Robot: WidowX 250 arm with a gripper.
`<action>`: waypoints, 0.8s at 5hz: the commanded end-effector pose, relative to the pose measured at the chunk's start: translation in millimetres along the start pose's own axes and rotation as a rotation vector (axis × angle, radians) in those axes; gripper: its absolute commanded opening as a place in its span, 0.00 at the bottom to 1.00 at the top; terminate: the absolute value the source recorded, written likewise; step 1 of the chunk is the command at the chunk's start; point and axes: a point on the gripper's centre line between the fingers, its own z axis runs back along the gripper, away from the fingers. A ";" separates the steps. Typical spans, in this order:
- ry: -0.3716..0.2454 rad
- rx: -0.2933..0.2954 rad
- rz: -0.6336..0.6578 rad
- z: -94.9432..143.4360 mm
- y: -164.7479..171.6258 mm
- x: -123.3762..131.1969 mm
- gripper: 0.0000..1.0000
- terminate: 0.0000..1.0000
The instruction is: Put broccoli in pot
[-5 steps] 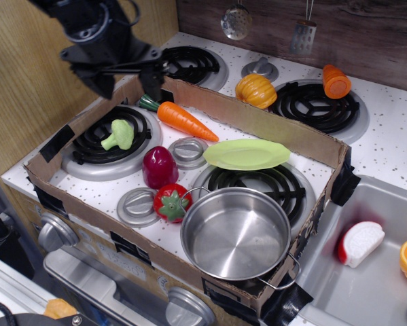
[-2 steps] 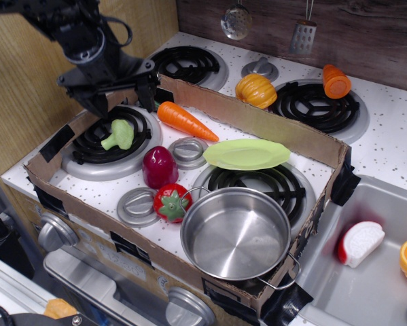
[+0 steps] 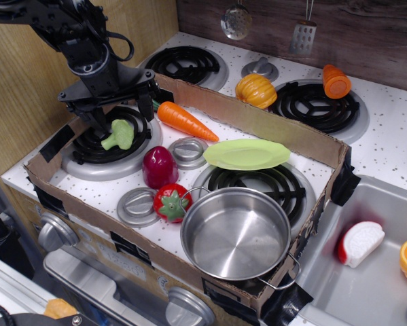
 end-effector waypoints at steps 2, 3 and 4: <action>-0.059 0.022 0.052 -6.2 -2.1 6.7 1.00 0.00; -0.038 0.025 0.046 -10.4 -6.0 10.9 1.00 0.00; -0.036 0.047 0.012 -9.2 -10.0 17.2 0.00 0.00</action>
